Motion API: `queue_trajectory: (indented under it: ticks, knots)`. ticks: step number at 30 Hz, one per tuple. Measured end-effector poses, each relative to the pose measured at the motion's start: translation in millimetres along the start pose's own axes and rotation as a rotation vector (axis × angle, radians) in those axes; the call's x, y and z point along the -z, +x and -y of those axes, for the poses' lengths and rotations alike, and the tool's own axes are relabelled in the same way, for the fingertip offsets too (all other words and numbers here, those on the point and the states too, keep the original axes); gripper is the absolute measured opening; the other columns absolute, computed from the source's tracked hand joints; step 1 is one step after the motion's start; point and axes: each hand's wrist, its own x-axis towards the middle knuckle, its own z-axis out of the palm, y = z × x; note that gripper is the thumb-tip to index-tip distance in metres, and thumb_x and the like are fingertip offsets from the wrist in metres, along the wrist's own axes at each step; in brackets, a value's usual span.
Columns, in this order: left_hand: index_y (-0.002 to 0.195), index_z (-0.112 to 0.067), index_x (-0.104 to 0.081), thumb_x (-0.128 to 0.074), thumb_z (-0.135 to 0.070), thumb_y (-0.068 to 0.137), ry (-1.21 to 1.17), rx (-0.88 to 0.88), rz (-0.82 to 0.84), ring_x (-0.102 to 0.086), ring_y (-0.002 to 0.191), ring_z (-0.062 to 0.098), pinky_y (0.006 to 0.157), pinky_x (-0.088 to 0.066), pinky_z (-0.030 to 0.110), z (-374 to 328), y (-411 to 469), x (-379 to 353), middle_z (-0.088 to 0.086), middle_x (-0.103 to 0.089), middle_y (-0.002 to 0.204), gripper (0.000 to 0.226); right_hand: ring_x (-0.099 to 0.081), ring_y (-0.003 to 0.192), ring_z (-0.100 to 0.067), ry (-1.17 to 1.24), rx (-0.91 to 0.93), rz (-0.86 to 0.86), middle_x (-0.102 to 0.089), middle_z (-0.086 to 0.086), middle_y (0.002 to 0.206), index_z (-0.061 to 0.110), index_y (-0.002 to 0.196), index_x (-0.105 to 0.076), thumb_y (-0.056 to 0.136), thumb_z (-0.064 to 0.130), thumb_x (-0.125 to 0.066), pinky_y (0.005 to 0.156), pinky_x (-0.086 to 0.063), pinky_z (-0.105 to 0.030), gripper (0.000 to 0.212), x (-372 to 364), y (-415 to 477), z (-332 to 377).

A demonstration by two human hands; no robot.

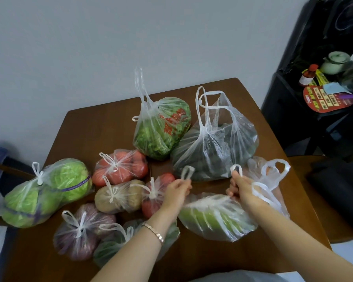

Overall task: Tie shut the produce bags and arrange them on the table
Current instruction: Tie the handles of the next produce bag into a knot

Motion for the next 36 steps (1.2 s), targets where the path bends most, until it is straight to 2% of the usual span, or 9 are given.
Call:
queue_trajectory:
  ticks: [4,7,10,14,18,22,26,32,36]
  knots:
    - [0.058,-0.035,-0.063,-0.069,-0.021,0.080,0.165,-0.102,0.416,-0.052,0.055,-0.012,0.054,-0.039,0.003,-14,-18,-10,-0.020,-0.070,0.067,0.027,-0.053,0.046,-0.014,0.104,0.055,0.205,-0.047,0.002,0.042,0.011,0.055,-0.043,0.097,0.024,-0.038,0.050,-0.049,-0.020,0.045,-14,-8,30]
    - [0.037,-0.027,-0.045,-0.065,-0.019,0.083,0.191,-0.109,0.321,-0.041,0.051,-0.006,0.053,-0.034,0.009,-14,-19,-21,-0.014,-0.050,0.049,0.051,-0.063,0.068,-0.014,0.057,0.129,0.197,-0.063,-0.002,0.067,0.004,0.077,-0.062,0.095,0.017,-0.045,0.065,-0.055,-0.023,0.028,-23,-13,29]
    - [0.046,-0.026,-0.054,-0.062,-0.022,0.086,0.082,-0.073,0.244,-0.040,0.044,-0.001,0.046,-0.033,0.009,-11,-19,-21,-0.014,-0.046,0.046,0.041,-0.059,0.077,-0.009,-0.133,0.226,0.099,-0.064,0.003,0.083,0.012,0.099,-0.065,0.087,0.010,-0.057,0.062,-0.051,-0.008,0.014,-17,-12,13]
    - [0.078,-0.018,-0.068,-0.057,-0.020,0.090,-0.002,0.034,0.199,-0.045,0.036,-0.003,0.039,-0.034,0.012,-11,-21,-21,-0.013,-0.054,0.040,0.016,-0.062,0.084,0.000,-0.497,0.269,0.283,-0.070,0.012,0.088,0.031,0.085,-0.070,0.086,0.019,-0.061,0.075,-0.049,-0.012,0.015,-8,-17,-19]
    - [0.081,-0.015,-0.066,-0.049,-0.022,0.094,-0.061,0.098,0.142,-0.041,0.040,0.002,0.043,-0.032,0.016,-9,-21,-26,-0.010,-0.049,0.046,0.023,-0.064,0.081,-0.006,-0.525,0.301,0.201,-0.072,0.008,0.081,0.030,0.079,-0.071,0.086,0.025,-0.060,0.074,-0.047,-0.019,0.014,-13,-13,-25]
    - [0.086,-0.010,-0.054,-0.034,-0.027,0.099,-0.424,0.160,0.020,-0.030,0.036,0.005,0.041,-0.025,0.019,-11,-18,-26,-0.009,-0.037,0.043,0.029,-0.057,0.063,-0.005,-0.468,0.343,0.126,-0.065,0.004,0.067,0.016,0.071,-0.067,0.088,0.018,-0.058,0.067,-0.046,-0.021,0.020,-21,-11,-25]
    - [0.065,-0.016,-0.041,-0.031,-0.032,0.099,-0.722,0.183,0.009,-0.026,0.037,0.007,0.044,-0.023,0.021,-18,-17,-19,-0.007,-0.033,0.043,0.040,-0.037,0.048,-0.004,-0.519,0.393,0.120,-0.042,0.007,0.050,0.019,0.052,-0.046,0.093,0.014,-0.049,0.054,-0.032,-0.023,0.041,-25,-15,-26]
    - [0.061,-0.017,-0.038,-0.030,-0.030,0.100,-0.802,0.133,0.067,-0.028,0.035,0.006,0.043,-0.025,0.020,-34,-15,-19,-0.007,-0.035,0.043,0.042,-0.044,0.077,-0.018,-1.074,0.466,0.249,-0.049,0.003,0.067,0.016,0.065,-0.053,0.096,0.015,-0.038,0.068,-0.023,-0.020,0.034,-34,-25,-32]
    - [0.061,-0.016,-0.037,-0.030,-0.027,0.100,-0.799,0.166,0.118,-0.031,0.035,0.007,0.051,-0.027,0.021,-43,-10,-30,-0.006,-0.039,0.041,0.042,-0.040,0.082,-0.017,-1.076,0.452,0.378,-0.042,0.005,0.066,0.021,0.058,-0.042,0.090,0.019,-0.045,0.064,-0.022,-0.021,0.033,-30,-27,-32]
